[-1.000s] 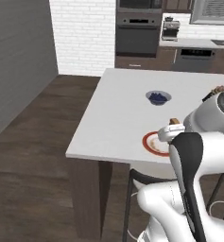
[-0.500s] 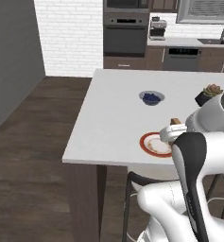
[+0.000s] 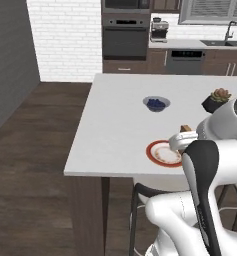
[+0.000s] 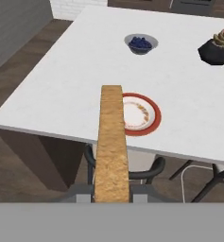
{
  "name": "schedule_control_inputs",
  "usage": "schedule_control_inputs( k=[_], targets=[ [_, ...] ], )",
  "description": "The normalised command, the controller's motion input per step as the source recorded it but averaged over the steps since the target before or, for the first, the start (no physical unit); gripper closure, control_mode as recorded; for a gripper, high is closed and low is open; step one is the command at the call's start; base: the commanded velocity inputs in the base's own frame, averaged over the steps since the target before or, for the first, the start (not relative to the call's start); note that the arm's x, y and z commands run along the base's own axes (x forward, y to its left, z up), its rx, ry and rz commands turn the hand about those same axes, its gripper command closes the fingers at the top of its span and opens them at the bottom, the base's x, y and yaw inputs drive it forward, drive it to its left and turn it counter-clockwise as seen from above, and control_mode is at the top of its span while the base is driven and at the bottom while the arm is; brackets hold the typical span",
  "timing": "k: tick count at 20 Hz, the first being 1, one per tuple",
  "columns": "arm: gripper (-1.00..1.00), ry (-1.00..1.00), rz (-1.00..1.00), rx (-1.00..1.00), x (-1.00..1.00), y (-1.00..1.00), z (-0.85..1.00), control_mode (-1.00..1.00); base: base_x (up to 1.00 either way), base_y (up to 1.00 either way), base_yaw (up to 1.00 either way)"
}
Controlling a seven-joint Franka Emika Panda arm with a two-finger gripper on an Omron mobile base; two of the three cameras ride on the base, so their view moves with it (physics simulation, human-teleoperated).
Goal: Start the toaster. Once the lever pops up, take the bread to the plate on the dining counter.
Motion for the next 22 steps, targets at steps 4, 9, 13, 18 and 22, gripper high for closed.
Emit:
schedule_control_inputs(
  k=[4, 9, 13, 18, 22],
  targets=[
    [1.0, 0.0, 0.0, 0.03, 0.35, -0.2, -0.1, -1.0, 0.27, -0.07, -0.03],
    [1.0, 0.0, 0.06, 0.02, 0.8, -0.55, -0.38, -1.0, 0.0, 0.0, 0.0],
    [1.0, -0.01, 0.17, 0.09, 0.73, -0.74, -0.23, -1.0, 0.0, 0.0, 0.0],
    [1.0, 0.0, 0.17, 0.12, 0.68, -0.52, -0.32, -1.0, 0.0, 0.0, 0.0],
    [1.0, 0.08, 0.07, 0.19, 0.98, -0.24, -0.26, -1.0, 0.0, 0.0, 0.0]
  ],
)
